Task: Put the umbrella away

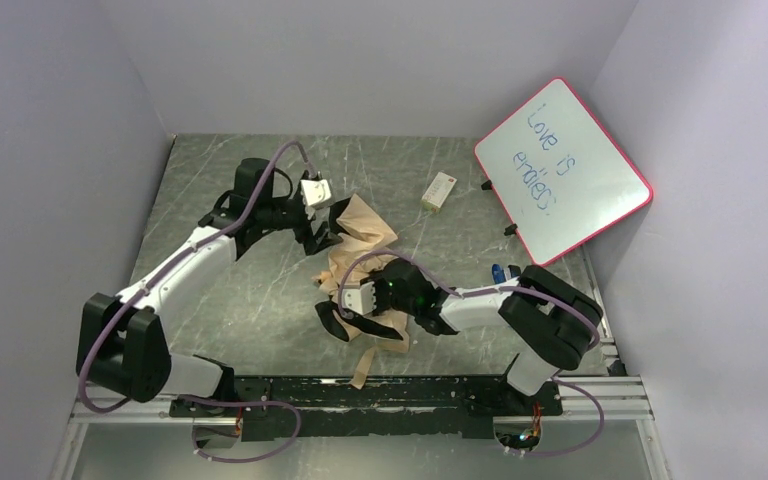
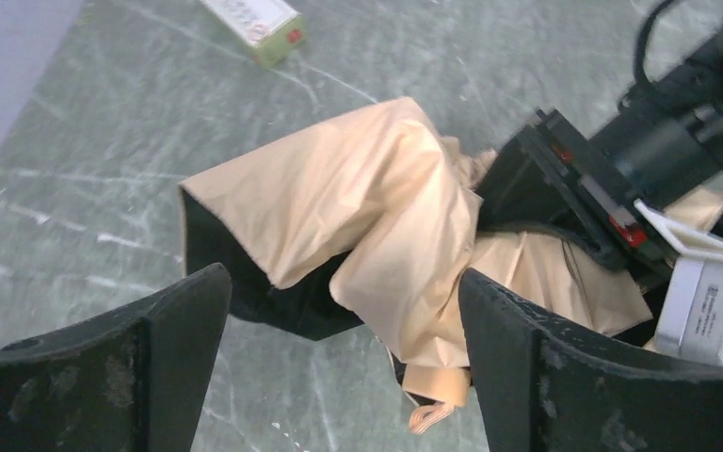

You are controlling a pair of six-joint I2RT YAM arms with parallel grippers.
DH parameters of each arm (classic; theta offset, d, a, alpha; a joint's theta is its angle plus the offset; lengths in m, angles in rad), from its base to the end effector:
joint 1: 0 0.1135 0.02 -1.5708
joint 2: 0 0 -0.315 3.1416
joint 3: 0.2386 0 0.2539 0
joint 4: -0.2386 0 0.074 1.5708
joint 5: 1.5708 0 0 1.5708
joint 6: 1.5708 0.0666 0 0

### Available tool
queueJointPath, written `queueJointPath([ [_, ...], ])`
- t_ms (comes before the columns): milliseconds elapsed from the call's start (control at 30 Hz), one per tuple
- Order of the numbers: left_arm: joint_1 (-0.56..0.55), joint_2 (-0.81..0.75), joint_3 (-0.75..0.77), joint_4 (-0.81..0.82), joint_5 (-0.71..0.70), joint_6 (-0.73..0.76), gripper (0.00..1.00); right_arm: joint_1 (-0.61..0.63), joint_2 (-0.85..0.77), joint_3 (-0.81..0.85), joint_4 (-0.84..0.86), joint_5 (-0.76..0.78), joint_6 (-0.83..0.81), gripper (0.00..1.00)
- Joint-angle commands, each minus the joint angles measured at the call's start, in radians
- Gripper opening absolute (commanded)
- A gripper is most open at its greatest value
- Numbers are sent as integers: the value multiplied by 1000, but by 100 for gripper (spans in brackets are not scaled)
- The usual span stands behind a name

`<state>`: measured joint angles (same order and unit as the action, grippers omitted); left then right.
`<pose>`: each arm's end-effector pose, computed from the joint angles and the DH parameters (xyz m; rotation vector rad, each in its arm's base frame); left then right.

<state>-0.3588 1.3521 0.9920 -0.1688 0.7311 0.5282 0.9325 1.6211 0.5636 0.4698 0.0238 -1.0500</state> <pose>0.2750 -0.1506 0.3279 1.2350 1.5922 -0.6551 0.1957 0.2611 0.1647 -1.7995 1.1943 -0.0936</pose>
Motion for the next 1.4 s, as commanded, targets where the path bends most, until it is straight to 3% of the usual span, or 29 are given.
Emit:
queueJointPath([
  [0,-5,73,83,-78,221,186,97,17,-6,-36,-40,16,-37,13],
  [267,-28,261,271,-261,317,313,97,28,-4,-39,-40,20,-41,11],
  [367,-57,349,337,-463,311,425,97,30,0,-36,-42,24,-40,11],
  [533,-108,395,302,-554,290,446,97,32,3,-32,-45,24,-41,10],
  [733,-132,337,151,-375,177,235,97,32,2,-33,-51,21,-41,10],
  [1100,-171,177,-103,-112,35,40,97,34,6,-24,-53,16,-38,9],
  [1367,-182,163,-142,-138,28,137,97,40,8,-27,-48,10,-35,9],
])
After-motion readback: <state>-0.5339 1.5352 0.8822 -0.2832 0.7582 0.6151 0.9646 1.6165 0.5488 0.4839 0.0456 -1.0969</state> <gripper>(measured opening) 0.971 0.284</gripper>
